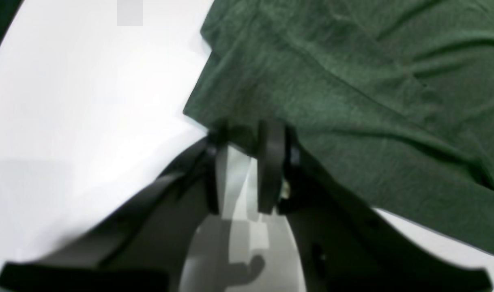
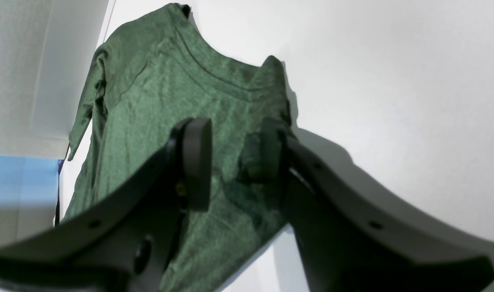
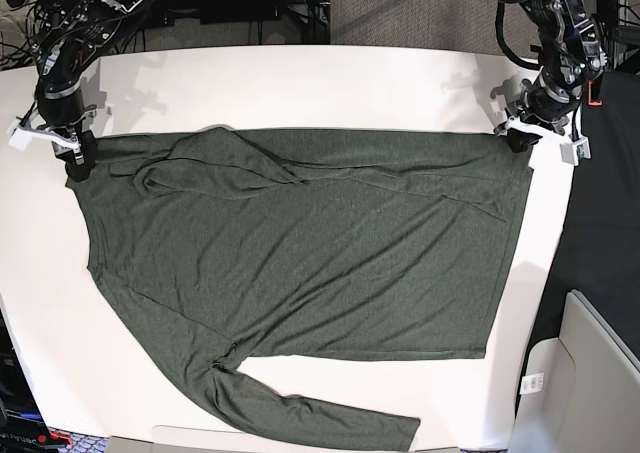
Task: Fold the T-shirt properly
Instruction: 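Release the shoulder corners and raise both grippers slightly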
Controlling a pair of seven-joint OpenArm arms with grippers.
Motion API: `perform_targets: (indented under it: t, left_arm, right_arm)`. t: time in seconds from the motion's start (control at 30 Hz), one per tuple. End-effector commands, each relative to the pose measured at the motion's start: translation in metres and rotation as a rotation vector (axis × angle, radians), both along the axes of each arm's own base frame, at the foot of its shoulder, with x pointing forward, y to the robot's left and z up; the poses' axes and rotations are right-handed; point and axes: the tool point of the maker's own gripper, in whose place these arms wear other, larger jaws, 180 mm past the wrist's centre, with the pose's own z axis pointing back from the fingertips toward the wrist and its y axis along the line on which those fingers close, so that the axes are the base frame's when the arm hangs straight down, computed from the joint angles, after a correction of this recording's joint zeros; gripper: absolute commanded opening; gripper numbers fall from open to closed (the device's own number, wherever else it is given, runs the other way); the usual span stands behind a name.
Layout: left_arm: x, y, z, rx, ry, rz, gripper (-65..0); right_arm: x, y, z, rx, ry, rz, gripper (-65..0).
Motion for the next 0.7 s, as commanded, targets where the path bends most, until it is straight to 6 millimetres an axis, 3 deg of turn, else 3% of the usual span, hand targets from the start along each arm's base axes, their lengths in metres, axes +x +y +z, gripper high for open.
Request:
perform_targets:
  t: [0.0,0.17,0.43,0.53,0.67]
  left_arm:
    - [0.006,0.006,0.011,0.022,-0.037,-0.001,-51.9]
    - [0.008,0.004,0.011,0.019,-0.039,-0.006,-51.9]
    - [0.007,-0.002,0.008,0.001,-0.039,0.000,-51.9]
    - [0.007,-0.003,0.008,-0.001,-0.039,-0.001,-51.9]
    - [0.006,-0.002,0.007,-0.001,-0.036,0.000,-51.9]
  right_arm:
    - [-0.015,0.023,-0.017,0.090,0.081,0.045,-44.5]
    - [-0.021,-0.013,0.044,-0.207,0.079,0.078,-44.3]
    - [-0.024,-0.014,0.097,-0.461,0.082,0.111,-44.2]
    - [-0.022,-0.015,0.098,-0.471,0.083,0.108,-44.2]
    - [-0.026,-0.018,0.079,-0.434,0.127,0.105,-44.2]
